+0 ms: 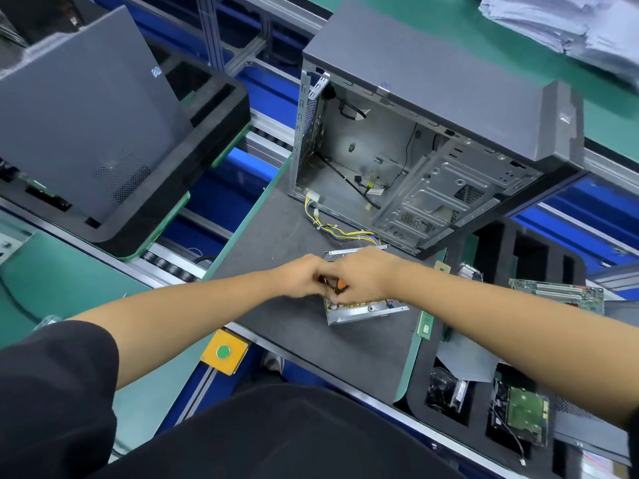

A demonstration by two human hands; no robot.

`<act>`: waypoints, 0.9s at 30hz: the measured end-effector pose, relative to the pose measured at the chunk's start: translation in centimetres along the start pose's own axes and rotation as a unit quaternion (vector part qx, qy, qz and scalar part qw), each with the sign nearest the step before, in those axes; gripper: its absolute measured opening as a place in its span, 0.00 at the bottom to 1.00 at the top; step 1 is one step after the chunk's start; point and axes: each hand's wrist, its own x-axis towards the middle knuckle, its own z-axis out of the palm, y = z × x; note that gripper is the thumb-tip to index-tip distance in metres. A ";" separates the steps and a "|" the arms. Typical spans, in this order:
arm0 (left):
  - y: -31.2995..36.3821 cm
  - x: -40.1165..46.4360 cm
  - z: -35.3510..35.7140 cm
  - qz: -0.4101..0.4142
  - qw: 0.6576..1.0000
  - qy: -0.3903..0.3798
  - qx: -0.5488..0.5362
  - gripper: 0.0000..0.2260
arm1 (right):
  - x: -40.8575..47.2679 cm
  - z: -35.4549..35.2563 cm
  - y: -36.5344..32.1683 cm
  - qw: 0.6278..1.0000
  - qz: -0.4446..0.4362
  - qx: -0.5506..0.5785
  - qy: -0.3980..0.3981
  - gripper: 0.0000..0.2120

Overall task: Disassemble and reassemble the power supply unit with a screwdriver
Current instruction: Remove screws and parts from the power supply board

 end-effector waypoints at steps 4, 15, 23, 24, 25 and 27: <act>0.1 0.2 -0.6 -0.018 0.999 -0.030 0.018 0.09 | -0.2 -0.5 0.4 0.997 -0.050 -0.057 -0.016 0.10; 1.3 0.3 -0.3 -0.012 0.998 -0.048 0.023 0.04 | -0.6 -0.1 1.2 0.980 -0.118 -0.160 -0.029 0.09; 0.7 0.1 1.2 -0.024 0.998 0.035 -0.044 0.11 | -1.1 2.3 -0.4 0.994 0.095 0.044 0.041 0.12; 0.7 0.1 1.1 -0.011 0.999 0.008 -0.046 0.10 | -1.2 1.9 -0.1 0.999 0.012 -0.008 0.039 0.13; 0.8 0.1 1.0 -0.002 0.999 -0.017 -0.041 0.11 | -1.3 1.4 0.3 0.995 -0.074 -0.069 0.016 0.13; 0.7 0.0 0.5 0.012 0.999 -0.030 -0.011 0.14 | -1.2 0.5 0.5 0.973 -0.162 -0.162 -0.037 0.10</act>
